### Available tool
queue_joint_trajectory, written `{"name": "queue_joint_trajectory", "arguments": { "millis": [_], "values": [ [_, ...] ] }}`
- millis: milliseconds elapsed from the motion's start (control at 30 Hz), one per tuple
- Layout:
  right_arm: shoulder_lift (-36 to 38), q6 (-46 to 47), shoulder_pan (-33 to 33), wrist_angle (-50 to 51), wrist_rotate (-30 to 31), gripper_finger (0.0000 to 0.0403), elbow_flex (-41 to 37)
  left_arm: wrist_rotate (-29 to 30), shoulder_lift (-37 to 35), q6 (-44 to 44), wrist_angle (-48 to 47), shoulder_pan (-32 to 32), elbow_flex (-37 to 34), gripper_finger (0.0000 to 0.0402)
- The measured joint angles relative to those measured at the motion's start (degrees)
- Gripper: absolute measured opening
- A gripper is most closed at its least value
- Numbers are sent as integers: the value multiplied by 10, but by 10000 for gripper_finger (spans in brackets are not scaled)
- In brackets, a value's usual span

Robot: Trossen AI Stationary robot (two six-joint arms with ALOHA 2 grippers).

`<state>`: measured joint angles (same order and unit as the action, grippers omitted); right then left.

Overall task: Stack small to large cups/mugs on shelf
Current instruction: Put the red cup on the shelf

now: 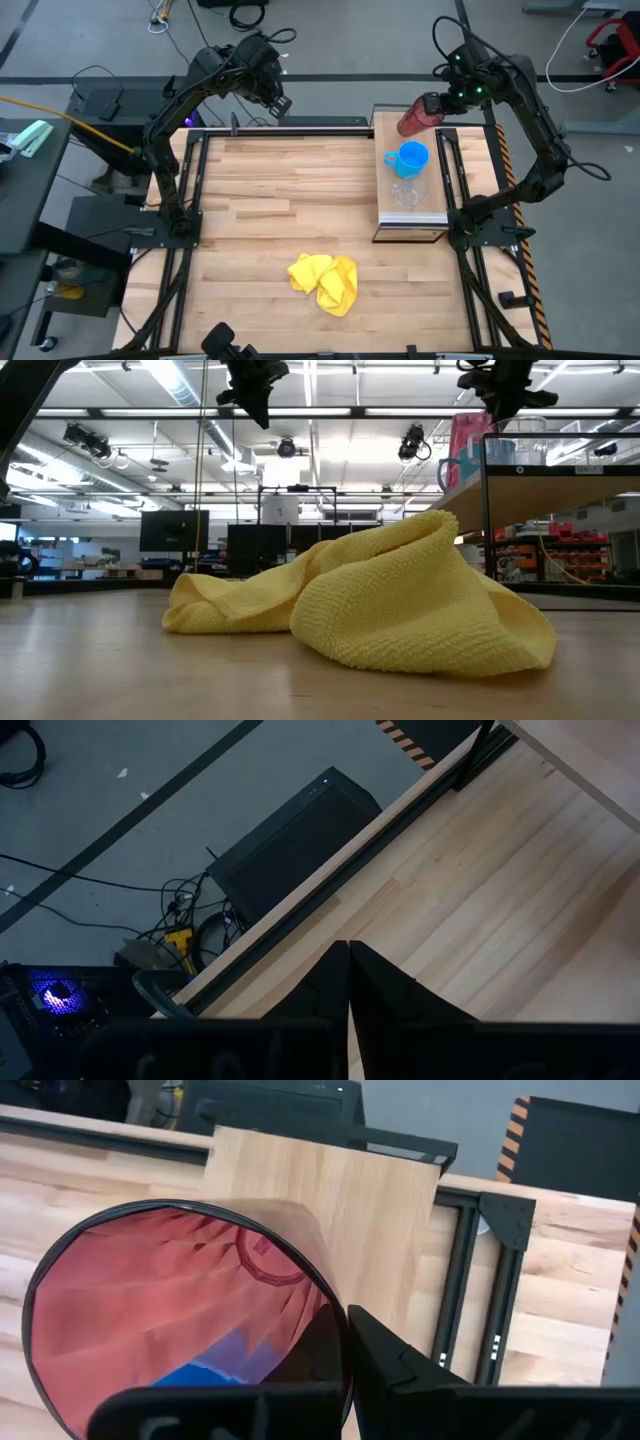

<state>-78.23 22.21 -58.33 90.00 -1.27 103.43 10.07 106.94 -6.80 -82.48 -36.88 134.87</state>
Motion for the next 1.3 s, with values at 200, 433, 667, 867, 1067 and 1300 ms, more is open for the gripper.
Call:
{"name": "queue_joint_trajectory", "arguments": {
  "millis": [200,433,667,867,1067,1300],
  "values": [
    [-5,-2,0,-1,8,5,-16,0,0,0,0,0,0,20],
    [-6,-3,0,0,8,6,-31,0,0,0,3,0,0,18],
    [-13,-9,0,0,3,7,-34,0,0,0,10,0,0,14],
    [-24,-16,0,-2,-5,14,-34,0,0,0,9,0,0,25],
    [-24,-27,0,-14,-5,34,-34,0,-1,0,9,0,0,25],
    [-24,-34,0,-18,-5,46,-34,0,-1,-1,14,0,1,16]
  ]
}}
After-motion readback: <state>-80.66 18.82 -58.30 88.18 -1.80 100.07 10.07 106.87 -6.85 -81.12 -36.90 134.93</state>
